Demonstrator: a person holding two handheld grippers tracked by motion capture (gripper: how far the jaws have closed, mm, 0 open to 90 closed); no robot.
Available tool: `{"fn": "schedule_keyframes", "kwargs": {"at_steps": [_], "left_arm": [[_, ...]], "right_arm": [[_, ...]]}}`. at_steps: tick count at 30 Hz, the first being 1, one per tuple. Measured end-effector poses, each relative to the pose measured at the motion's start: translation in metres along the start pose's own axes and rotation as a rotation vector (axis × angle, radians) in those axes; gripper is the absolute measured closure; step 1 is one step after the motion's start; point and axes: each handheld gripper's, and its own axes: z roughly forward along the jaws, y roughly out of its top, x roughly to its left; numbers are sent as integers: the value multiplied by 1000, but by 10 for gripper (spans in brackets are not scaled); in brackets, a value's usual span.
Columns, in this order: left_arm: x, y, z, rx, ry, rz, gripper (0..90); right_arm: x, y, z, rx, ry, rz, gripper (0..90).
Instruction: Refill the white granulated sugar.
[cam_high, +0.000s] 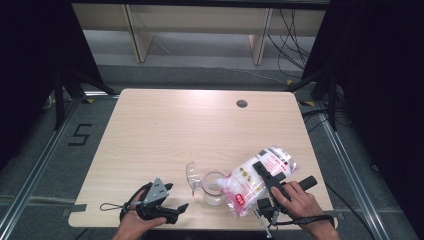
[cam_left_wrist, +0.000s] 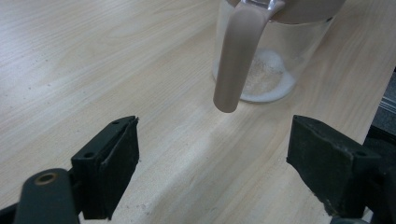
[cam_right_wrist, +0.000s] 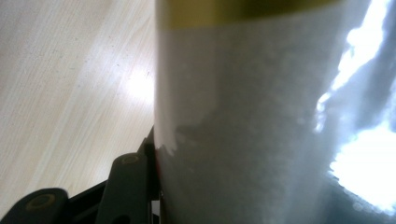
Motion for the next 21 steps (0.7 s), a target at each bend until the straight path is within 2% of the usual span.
{"fn": "schedule_keyframes", "kwargs": {"at_steps": [3, 4, 5, 7, 8, 10, 11, 15, 16, 17, 18, 19, 20, 21], "left_arm": [[0, 0, 0, 1, 0, 3, 165], [1, 0, -1, 13, 5, 18, 165], [0, 0, 0, 0, -2, 2, 165], [0, 0, 0, 2, 1, 9, 165], [0, 0, -1, 6, 5, 8, 165], [0, 0, 0, 4, 2, 8, 165], [0, 0, 0, 4, 3, 7, 165], [0, 0, 0, 1, 0, 2, 165], [0, 0, 0, 0, -3, 1, 165], [1, 0, 0, 0, -2, 2, 165], [0, 0, 0, 2, 1, 3, 165], [1, 0, -1, 6, 3, 8, 165], [1, 0, -1, 6, 3, 7, 165], [2, 0, -1, 19, 11, 24, 165]], "right_arm": [[0, 0, 0, 3, -1, -4, 527], [0, 0, 0, 3, -1, -4, 527], [-1, 1, 0, 9, 9, -5, 527], [-1, 1, -1, 8, 7, -11, 528], [-3, 1, 1, -17, -14, -36, 528], [-3, 1, 1, -16, -14, -34, 528], [-2, 1, 0, -3, -6, -9, 528], [-1, 1, -1, -3, -8, 1, 529], [-1, 1, -1, 1, 2, -3, 529], [-3, 1, 1, -16, -4, -28, 529], [-3, 1, 1, -15, -6, -32, 529], [-1, 1, 0, 1, 5, -5, 530], [0, 0, 0, 2, 4, 2, 530], [0, 0, 0, 0, 4, 1, 530]]}}
